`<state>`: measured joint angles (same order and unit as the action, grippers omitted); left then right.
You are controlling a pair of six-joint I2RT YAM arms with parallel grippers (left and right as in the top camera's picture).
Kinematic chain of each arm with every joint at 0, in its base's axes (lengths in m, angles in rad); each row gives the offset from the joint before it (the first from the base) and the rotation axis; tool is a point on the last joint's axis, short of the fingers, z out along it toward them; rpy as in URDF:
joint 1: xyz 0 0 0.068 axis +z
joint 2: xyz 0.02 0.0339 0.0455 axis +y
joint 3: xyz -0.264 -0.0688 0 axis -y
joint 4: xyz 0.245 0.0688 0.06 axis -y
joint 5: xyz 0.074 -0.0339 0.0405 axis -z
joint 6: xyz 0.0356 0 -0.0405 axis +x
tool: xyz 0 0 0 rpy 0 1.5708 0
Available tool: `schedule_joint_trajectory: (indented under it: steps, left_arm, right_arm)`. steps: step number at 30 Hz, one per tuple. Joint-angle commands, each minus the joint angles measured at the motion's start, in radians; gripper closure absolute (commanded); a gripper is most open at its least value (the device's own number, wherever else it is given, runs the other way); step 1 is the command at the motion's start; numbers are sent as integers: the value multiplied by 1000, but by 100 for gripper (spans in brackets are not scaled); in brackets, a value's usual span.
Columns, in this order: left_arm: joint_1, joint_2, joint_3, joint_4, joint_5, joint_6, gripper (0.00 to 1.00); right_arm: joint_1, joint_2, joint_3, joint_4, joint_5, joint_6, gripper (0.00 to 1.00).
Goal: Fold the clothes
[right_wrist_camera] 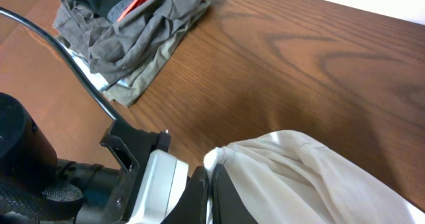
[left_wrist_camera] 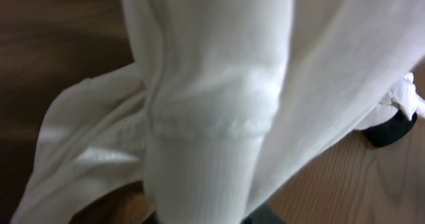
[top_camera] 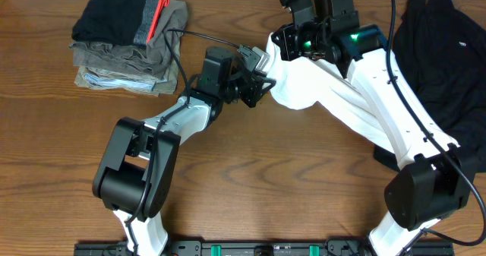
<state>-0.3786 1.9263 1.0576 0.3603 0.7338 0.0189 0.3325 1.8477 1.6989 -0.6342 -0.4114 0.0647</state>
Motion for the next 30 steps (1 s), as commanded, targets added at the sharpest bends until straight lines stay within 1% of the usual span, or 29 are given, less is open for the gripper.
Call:
schedule_joint_trajectory:
  steps: [1,2,6,10,12,15,17,19,20,21,22,23,24,26,30]
  left_arm:
    - [12,11,-3,18,11,1,89]
    - [14,10,-2,20,11,-4,94]
    - [26,9,-2,23,11,-64,94]
    - [60,0,-2,10,13,-173,94]
    - [84,-19,-2,-24,24,-195,94]
    - [122,-79,-2,-121,26,-196,94]
    - [141,-129,-2,-189,26,-195,94]
    - [159,-198,-2,-270,26,-168,94]
    - [163,-230,-2,-303,26,-150,94]
    - [166,-266,-2,-335,26,-130,94]
    - [167,-303,-2,-364,25,-109,94]
    - [167,-333,-2,-387,25,-92,94]
    - [167,-377,-2,-416,24,-71,94]
    - [167,-425,-2,-449,13,-56,94]
    - [167,-513,-2,-513,-68,-56,94]
  right_arm:
    - [7,-3,3,6,-16,9,99]
    - [7,-3,3,6,-17,9,99]
    - [6,-4,3,6,-43,9,99]
    - [-2,-4,3,7,-66,9,99]
    - [-11,-6,3,6,-73,10,99]
    - [-29,-13,3,7,-80,10,99]
    - [-43,-21,3,10,-80,10,95]
    - [-60,-31,3,18,-80,10,81]
    - [-66,-33,3,21,-79,10,78]
    - [-71,-36,3,24,-79,10,71]
    - [-74,-36,3,25,-79,10,62]
    - [-79,-37,3,24,-80,10,51]
    - [-85,-38,3,20,-81,14,36]
    - [-92,-38,3,12,-88,23,25]
    - [-117,-66,3,-63,-85,87,8]
